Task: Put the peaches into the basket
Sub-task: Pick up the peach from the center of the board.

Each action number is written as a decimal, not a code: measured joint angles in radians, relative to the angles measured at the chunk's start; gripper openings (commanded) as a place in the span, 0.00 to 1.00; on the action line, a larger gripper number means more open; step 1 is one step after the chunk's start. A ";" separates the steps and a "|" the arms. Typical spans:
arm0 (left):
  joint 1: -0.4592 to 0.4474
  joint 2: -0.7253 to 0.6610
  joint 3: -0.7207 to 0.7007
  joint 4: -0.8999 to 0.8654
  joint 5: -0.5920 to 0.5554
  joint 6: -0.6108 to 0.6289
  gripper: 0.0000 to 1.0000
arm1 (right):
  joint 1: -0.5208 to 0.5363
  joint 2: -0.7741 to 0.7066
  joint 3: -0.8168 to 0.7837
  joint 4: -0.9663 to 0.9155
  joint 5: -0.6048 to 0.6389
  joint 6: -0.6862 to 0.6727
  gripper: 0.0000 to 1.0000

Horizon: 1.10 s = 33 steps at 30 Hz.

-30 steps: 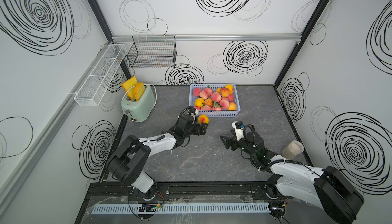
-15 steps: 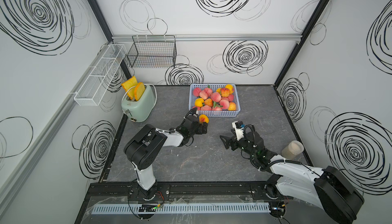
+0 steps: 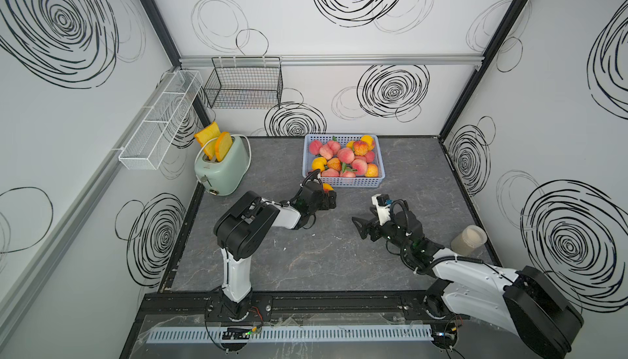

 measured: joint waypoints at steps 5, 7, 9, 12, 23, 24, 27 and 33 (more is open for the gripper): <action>0.001 0.012 0.005 0.015 -0.010 -0.015 0.78 | 0.000 0.000 0.000 0.000 0.000 0.000 0.93; 0.001 0.015 0.006 0.022 -0.011 -0.021 0.70 | 0.001 0.000 0.000 0.000 0.000 0.000 0.94; 0.001 0.016 0.006 0.027 -0.011 -0.031 0.65 | 0.002 0.000 0.000 0.000 0.002 0.000 0.94; 0.000 0.016 0.006 0.030 -0.011 -0.040 0.60 | 0.003 0.000 0.000 0.000 0.005 0.000 0.94; -0.018 -0.010 -0.016 0.034 -0.018 -0.044 0.55 | 0.003 -0.002 0.000 0.000 0.014 0.000 0.94; -0.022 -0.023 -0.028 0.034 -0.020 -0.044 0.55 | 0.003 -0.002 0.000 0.000 0.014 0.000 0.94; -0.037 -0.062 -0.060 0.032 -0.024 -0.043 0.54 | 0.003 -0.002 0.000 0.000 0.016 0.000 0.94; -0.061 -0.159 -0.121 0.032 -0.032 -0.043 0.53 | 0.003 -0.003 0.000 0.000 0.024 0.000 0.94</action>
